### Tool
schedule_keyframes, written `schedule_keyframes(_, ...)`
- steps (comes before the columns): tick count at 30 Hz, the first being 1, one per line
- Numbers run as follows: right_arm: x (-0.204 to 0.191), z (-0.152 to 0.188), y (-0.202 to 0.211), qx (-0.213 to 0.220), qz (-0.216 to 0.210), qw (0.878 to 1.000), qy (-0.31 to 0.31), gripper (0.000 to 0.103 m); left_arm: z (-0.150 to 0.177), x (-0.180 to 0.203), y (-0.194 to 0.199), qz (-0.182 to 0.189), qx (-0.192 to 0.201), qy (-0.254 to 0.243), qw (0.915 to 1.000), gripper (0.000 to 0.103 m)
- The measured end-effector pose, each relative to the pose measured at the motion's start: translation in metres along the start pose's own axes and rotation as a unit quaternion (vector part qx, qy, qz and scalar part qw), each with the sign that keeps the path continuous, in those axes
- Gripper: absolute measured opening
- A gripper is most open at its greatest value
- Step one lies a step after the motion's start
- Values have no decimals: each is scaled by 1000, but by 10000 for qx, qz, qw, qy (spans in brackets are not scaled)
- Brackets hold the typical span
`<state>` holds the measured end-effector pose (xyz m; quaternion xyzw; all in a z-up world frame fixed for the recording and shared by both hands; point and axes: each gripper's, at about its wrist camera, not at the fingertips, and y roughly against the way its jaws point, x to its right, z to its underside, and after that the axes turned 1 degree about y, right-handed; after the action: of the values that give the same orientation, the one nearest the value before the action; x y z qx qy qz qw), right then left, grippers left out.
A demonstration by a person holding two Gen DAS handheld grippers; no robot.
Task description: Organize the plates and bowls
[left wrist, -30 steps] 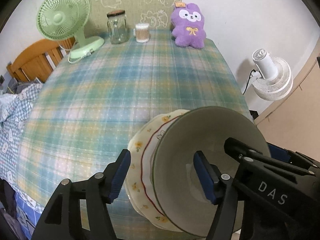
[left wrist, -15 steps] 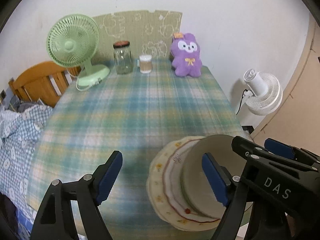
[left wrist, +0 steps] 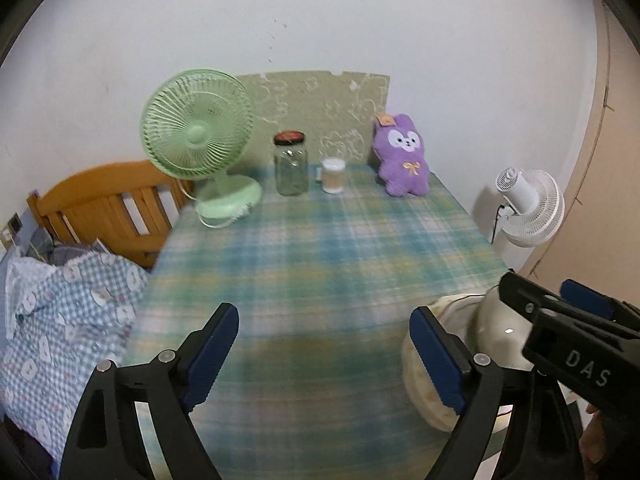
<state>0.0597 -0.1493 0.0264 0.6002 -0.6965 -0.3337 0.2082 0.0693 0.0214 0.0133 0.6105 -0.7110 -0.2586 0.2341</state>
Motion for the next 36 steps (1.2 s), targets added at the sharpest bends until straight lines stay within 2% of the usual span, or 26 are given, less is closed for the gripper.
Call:
schedule_keyframes(5,-23,19,4,123,41,9999,-22,83,11,-33,4,-150,203,-150,9996,94)
schedule_keyframes(12,-43,49,9,367,76,9986,364,83,39,-61,9,-327,395,21,9987,96)
schedule_keyframes(21,-48,90,22,886,-143,9928,790,93,77,-69,25,-515,896,261,9943,100)
schedule_keyframes(27,-43,109,12,919,-195,9926,772,93,98,-70,17,-538,880,336,9941,100)
schedule_keyframes(36,-40,111,11,1041,-132,9920,697,93,99,-67,16,-536,931,276,9938,100)
